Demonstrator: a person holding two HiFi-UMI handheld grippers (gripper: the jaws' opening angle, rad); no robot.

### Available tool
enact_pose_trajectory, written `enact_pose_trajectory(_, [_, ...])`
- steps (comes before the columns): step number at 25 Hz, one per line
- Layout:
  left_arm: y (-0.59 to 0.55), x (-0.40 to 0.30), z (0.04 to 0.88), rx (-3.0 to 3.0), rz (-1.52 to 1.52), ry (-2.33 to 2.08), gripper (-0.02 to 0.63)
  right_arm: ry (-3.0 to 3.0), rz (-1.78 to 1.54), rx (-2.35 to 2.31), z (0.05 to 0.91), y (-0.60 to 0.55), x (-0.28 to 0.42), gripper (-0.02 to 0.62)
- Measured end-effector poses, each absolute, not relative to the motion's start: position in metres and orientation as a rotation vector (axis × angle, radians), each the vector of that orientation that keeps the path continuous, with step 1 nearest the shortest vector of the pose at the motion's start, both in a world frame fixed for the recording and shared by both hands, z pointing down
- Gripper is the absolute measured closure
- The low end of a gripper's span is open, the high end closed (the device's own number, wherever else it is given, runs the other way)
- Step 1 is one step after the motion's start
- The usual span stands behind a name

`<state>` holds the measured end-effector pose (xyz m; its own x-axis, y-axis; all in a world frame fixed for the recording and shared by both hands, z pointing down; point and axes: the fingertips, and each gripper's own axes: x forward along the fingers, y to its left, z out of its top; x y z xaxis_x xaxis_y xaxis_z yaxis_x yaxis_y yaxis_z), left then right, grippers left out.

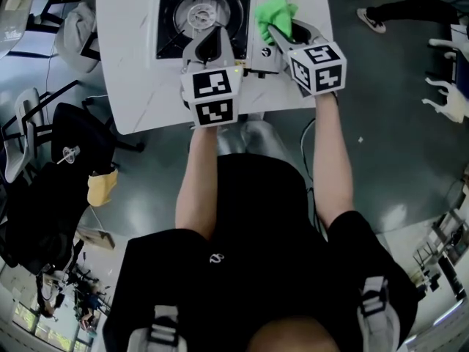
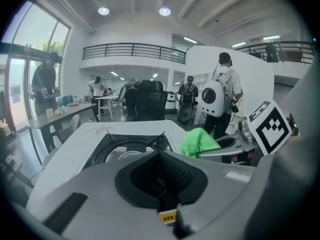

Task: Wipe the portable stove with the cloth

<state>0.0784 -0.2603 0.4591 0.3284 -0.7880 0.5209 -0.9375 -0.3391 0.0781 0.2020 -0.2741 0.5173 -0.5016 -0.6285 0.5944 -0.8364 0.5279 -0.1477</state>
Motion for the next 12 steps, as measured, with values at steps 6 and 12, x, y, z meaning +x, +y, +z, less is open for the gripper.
enact_pose_trajectory(6, [-0.245, 0.082, 0.46, 2.197, 0.505, -1.556, 0.612, -2.308, 0.587, 1.18, 0.516, -0.249, 0.198, 0.492])
enact_pose_trajectory(12, [-0.226, 0.077, 0.457, 2.153, 0.463, -1.609, 0.612, -2.325, 0.577, 1.139, 0.516, -0.224, 0.193, 0.492])
